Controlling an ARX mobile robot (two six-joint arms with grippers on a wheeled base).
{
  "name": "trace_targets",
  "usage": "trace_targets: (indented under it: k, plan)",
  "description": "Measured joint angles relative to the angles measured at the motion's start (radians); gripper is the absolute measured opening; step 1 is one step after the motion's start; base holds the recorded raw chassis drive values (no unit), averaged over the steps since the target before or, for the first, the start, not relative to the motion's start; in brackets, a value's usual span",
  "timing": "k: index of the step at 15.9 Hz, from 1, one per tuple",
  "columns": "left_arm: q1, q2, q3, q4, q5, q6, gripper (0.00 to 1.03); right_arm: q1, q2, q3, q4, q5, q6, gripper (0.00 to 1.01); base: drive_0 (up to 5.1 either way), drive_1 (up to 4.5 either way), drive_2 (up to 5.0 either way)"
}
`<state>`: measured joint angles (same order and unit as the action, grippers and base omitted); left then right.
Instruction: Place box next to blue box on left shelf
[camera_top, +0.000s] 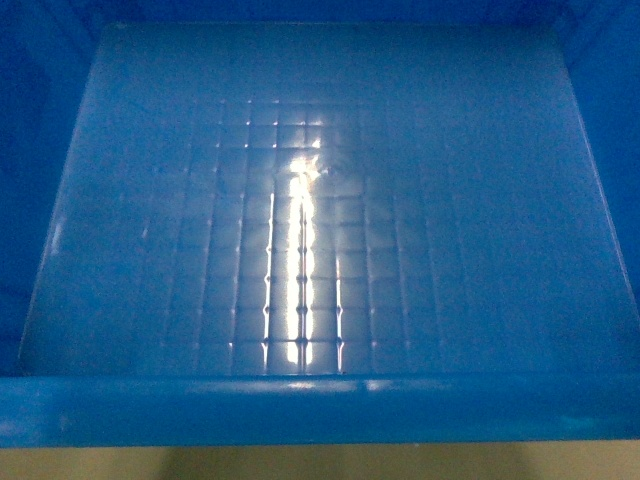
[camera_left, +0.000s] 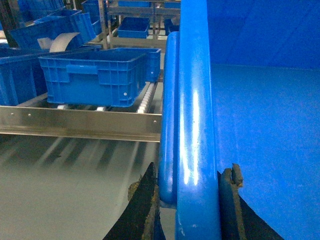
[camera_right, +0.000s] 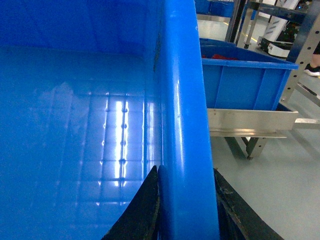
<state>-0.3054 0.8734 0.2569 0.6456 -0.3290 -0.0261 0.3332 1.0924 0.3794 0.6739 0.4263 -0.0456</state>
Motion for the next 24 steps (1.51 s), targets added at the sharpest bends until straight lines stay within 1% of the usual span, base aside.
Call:
trace_targets:
  k: [10,24]
  plan:
    - [0.0,0.0,0.0,0.006,0.0,0.0,0.18,0.0,0.0,0.0,0.008,0.0,-0.001,0.22,-4.9,2.39,2.4]
    - [0.0,0.0,0.0,0.007,-0.001,0.0,0.18,0.0,-0.001,0.0,0.009,0.0,-0.001,0.22,0.0,4.08,-4.1]
